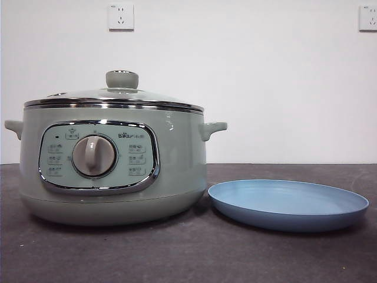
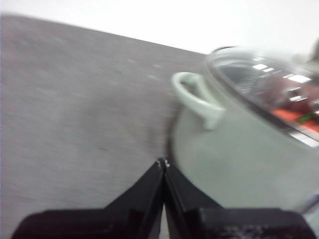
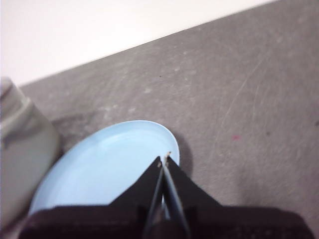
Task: Take the pumpkin out from the steamer,put the pumpkin in the blue plate,close the lid
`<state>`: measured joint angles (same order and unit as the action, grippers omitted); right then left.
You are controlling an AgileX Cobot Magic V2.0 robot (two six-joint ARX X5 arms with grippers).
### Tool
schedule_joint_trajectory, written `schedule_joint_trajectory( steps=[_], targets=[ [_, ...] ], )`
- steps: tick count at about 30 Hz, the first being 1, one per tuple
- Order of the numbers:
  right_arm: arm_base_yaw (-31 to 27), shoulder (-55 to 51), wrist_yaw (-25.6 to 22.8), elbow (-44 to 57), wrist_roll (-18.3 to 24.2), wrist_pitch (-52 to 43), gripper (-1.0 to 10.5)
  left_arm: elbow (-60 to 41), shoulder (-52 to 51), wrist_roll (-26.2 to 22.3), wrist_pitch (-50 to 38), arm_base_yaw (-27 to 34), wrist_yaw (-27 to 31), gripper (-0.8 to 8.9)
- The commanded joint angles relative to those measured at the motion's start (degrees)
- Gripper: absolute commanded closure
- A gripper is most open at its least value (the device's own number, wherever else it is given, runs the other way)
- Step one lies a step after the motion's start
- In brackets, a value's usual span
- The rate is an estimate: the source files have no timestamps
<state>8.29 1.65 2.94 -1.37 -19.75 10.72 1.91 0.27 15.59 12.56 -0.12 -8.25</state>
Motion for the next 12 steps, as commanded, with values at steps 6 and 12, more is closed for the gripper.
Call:
schedule_joint_trajectory(
  steps=[6,12],
  targets=[
    [0.02,-0.09,0.02,0.81,-5.31,-0.22,9.6,-0.68,-0.04,7.34,-0.13,0.17,-4.57,8.18],
    [0.02,-0.02,1.64,-1.16,-6.38,0.07,9.6,0.42,-0.04,7.37,-2.82,0.17,-8.74,8.22]
  ],
)
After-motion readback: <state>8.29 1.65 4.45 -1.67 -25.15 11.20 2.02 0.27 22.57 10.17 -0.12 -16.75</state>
